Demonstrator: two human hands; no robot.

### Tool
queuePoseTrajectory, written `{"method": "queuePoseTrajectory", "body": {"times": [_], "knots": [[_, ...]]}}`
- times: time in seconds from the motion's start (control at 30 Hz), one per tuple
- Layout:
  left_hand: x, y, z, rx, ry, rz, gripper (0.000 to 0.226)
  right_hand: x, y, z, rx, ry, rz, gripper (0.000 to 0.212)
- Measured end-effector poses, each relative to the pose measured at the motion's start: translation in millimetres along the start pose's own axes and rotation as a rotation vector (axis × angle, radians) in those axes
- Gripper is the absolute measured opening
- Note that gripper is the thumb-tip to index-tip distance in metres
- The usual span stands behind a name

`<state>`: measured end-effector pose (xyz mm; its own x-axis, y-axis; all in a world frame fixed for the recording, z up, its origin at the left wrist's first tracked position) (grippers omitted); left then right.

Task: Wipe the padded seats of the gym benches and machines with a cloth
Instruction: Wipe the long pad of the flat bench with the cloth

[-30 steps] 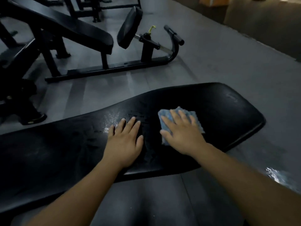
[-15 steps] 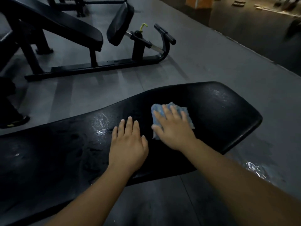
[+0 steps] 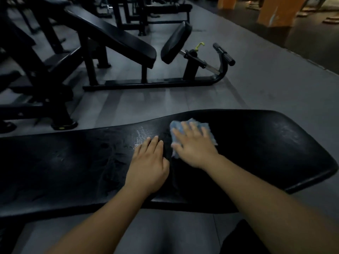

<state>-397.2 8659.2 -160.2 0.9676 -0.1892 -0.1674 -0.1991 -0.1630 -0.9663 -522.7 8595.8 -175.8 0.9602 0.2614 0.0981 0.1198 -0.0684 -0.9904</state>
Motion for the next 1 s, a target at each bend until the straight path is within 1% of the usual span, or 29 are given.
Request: {"method": "queuePoseTrajectory", "body": {"times": [0.07, 0.1, 0.13, 0.2, 0.27, 0.33, 0.37, 0.4, 0.47, 0.53, 0.57, 0.63, 0.7, 0.77, 0.8, 0.83, 0.9, 0.97, 1.0], "knots": [[4.5, 1.6, -1.7, 0.016, -0.030, 0.009, 0.084, 25.4, -5.3, 39.7, -0.002, -0.210, -0.051, 0.062], [6.2, 1.4, -3.4, 0.025, -0.030, 0.001, 0.086, 24.7, -8.6, 57.1, 0.008, -0.274, -0.077, 0.066], [6.4, 0.3, -6.3, 0.031, -0.017, -0.012, 0.088, 14.2, -10.5, 63.0, 0.029, -0.289, -0.090, 0.071], [10.0, -3.2, -12.5, 0.042, 0.015, -0.059, 0.087, -18.2, -9.6, 36.8, 0.042, -0.211, -0.053, 0.078], [19.0, -4.8, -13.5, 0.055, 0.015, -0.134, 0.082, -37.4, -5.7, -10.8, 0.033, -0.060, -0.023, 0.070], [30.8, -1.7, -10.6, 0.082, -0.050, -0.145, 0.080, -20.9, -0.3, -42.1, 0.023, 0.005, -0.036, 0.063], [34.0, 1.4, -9.0, 0.098, -0.079, -0.126, 0.082, -5.6, 1.7, -46.5, 0.022, -0.010, -0.053, 0.062], [35.3, 3.9, -8.1, 0.104, -0.094, -0.106, 0.085, 10.8, 3.6, -41.9, 0.027, -0.059, -0.062, 0.062], [36.1, 5.6, -7.6, 0.108, -0.097, -0.086, 0.089, 34.8, 1.6, -9.5, 0.030, -0.237, -0.077, 0.061], [38.1, 5.4, -8.2, 0.098, -0.097, -0.084, 0.089, 33.8, -6.1, 27.4, 0.020, -0.380, -0.114, 0.067], [38.4, 5.2, -7.9, 0.089, -0.099, -0.082, 0.088, 22.1, -6.9, 31.5, 0.026, -0.383, -0.110, 0.072], [36.8, 4.5, -7.2, 0.071, -0.098, -0.078, 0.087, -8.8, -4.9, 3.0, 0.015, -0.281, -0.059, 0.076], [36.4, 3.2, -6.3, 0.049, -0.105, -0.081, 0.085, -25.9, 0.5, -45.7, 0.009, -0.106, -0.010, 0.068], [37.5, 0.5, -6.6, 0.030, -0.115, -0.080, 0.081, -8.2, 5.8, -74.4, 0.017, -0.018, -0.019, 0.063], [38.6, -1.2, -7.2, 0.023, -0.123, -0.072, 0.078, 10.4, 7.2, -76.2, 0.020, -0.026, -0.030, 0.062], [39.9, -1.9, -7.2, 0.020, -0.136, -0.061, 0.075, 31.1, 8.5, -67.5, 0.027, -0.067, -0.034, 0.061], [41.5, -1.0, -6.7, 0.030, -0.141, -0.035, 0.074, 62.5, 5.0, -24.9, 0.011, -0.206, -0.049, 0.059], [45.6, -3.0, -5.4, 0.034, -0.116, -0.010, 0.076, 68.7, -4.4, 30.1, -0.002, -0.335, -0.098, 0.065], [47.6, -4.0, -4.3, 0.042, -0.084, -0.002, 0.077, 60.2, -6.1, 49.6, 0.026, -0.352, -0.121, 0.071]]}}
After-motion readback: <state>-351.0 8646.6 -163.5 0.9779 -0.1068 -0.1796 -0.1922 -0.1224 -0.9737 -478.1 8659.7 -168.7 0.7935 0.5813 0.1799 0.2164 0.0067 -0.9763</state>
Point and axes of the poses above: each hand's wrist, its own z-axis away from the middle knuckle, its own y-axis out of the palm, x = y × z, the point moved 10 cm from there along -z, towards the middle knuckle, and after that the axes turned 7 degrees about -x, right-handed, at the moved point
